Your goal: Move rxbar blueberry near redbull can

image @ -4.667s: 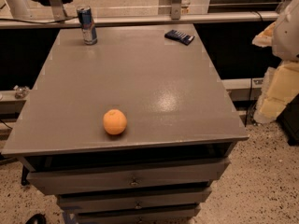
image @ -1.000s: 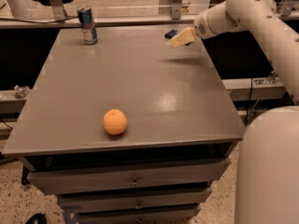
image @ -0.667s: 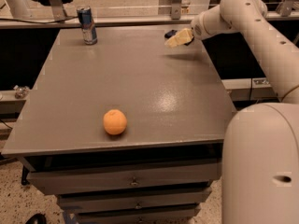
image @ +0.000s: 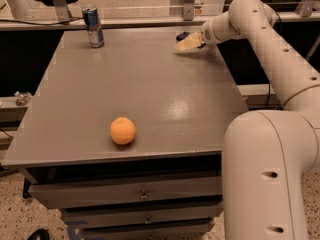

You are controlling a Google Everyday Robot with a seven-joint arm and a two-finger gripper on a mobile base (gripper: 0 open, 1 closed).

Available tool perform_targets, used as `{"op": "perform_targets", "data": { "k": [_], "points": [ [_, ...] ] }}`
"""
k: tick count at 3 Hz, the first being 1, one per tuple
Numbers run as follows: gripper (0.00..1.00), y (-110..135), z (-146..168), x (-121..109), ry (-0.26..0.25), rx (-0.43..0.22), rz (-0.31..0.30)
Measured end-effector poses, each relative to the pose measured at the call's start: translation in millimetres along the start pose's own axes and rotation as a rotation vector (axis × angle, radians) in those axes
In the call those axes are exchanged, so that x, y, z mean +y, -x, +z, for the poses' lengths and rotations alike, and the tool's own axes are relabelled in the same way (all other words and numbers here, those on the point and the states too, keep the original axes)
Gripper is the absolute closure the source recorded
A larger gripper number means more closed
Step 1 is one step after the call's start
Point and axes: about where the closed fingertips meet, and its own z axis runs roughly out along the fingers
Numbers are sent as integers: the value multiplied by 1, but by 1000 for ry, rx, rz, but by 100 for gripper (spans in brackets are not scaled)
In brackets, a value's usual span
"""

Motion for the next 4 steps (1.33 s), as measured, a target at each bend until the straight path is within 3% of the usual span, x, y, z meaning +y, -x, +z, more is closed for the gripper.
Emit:
{"op": "perform_targets", "data": {
  "k": [1, 4],
  "points": [
    [17, -3, 6, -7, -12, -3, 28],
    [87, 1, 5, -18, -28, -28, 54]
  ]
}}
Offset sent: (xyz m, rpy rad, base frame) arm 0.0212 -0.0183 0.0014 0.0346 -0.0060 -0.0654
